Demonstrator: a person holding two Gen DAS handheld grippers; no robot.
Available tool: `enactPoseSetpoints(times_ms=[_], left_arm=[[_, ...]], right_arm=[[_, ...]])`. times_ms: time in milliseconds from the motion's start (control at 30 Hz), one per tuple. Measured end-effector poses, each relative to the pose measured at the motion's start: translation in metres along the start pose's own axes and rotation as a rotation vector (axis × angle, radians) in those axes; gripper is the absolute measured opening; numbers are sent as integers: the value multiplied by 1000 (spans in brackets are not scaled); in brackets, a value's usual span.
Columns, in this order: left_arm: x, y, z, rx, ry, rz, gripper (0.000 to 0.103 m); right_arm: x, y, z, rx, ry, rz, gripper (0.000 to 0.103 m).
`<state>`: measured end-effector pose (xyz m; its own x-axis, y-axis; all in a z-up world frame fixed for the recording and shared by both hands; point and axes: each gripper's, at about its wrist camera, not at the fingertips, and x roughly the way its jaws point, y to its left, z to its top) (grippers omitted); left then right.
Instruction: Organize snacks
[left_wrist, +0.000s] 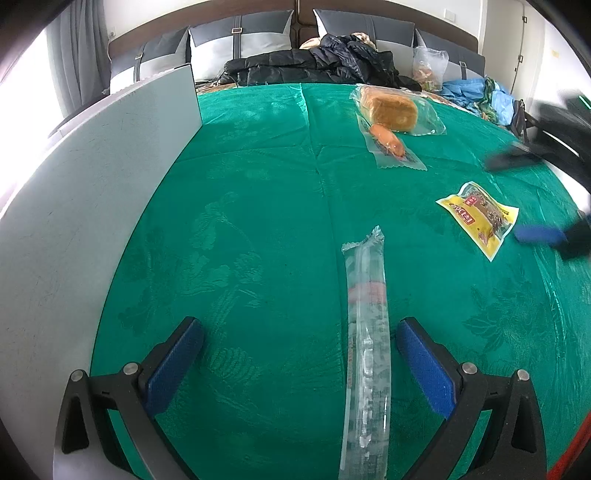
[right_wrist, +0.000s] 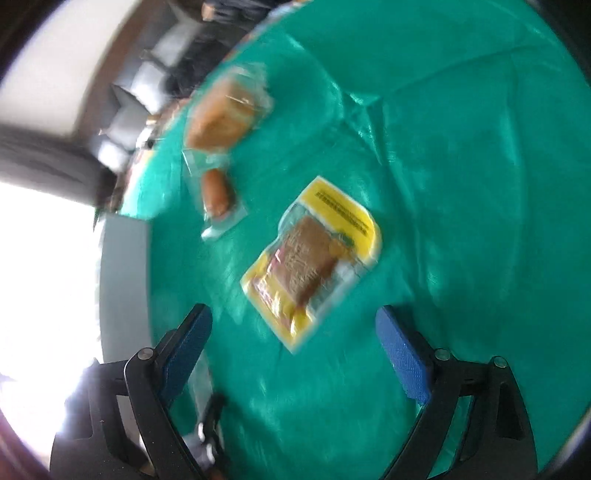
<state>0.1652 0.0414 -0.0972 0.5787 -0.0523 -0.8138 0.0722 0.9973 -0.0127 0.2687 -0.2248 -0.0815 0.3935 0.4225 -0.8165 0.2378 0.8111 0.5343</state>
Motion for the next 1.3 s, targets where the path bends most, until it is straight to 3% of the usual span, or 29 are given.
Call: enactPoseSetpoints(times_ms=[100,167,233,267,300,333,367,400,433,500,667,800,933,1067,1200,1300], left_arm=[[-2,-1,1,7,16,-2,102],[-6,-3,0,20,25,-10,91],[-13,-9,-4,53,19,-26,70],[-16,-13,-4,71,18,-37,64],[-18,-17,-5,88,17,-49,46],[-20,-21,-5,106,16,-63,21],[-21,-24,-4,119,20,-65,19],[-21,-26,-4,125,26,-65,18],[-22,-24,-5,106,31,-83,18],[-25,-14,-4,36,41,-128,17],[-49,11,-7,-105,22,-240,17],[-86,30,-1,-178,-32,-302,17],[-132,67,13,-273,-116,-347,17],[-175,125,26,-351,-208,-314,18],[-196,194,22,-393,-246,-142,18],[-187,241,8,-426,-204,2,19]], right_arm=[[26,33,12,-73,-47,-158,94],[42,55,11,-179,-74,-288,94],[54,68,-1,-294,-88,-397,94],[60,72,-11,-370,-102,-445,94],[63,75,-21,-445,-124,-479,91],[61,74,-26,-473,-143,-468,89],[57,72,-29,-487,-154,-453,78],[51,68,-31,-503,-156,-446,50],[46,65,-30,-507,-147,-422,40],[31,49,-25,-476,-106,-357,40],[-18,0,-18,-259,-94,6,40],[-48,2,-25,-220,-100,138,40],[-64,58,-38,-302,-102,232,40],[-73,152,-69,-442,-81,368,41],[-62,247,-107,-580,-30,459,41],[-35,306,-135,-651,24,477,45]])
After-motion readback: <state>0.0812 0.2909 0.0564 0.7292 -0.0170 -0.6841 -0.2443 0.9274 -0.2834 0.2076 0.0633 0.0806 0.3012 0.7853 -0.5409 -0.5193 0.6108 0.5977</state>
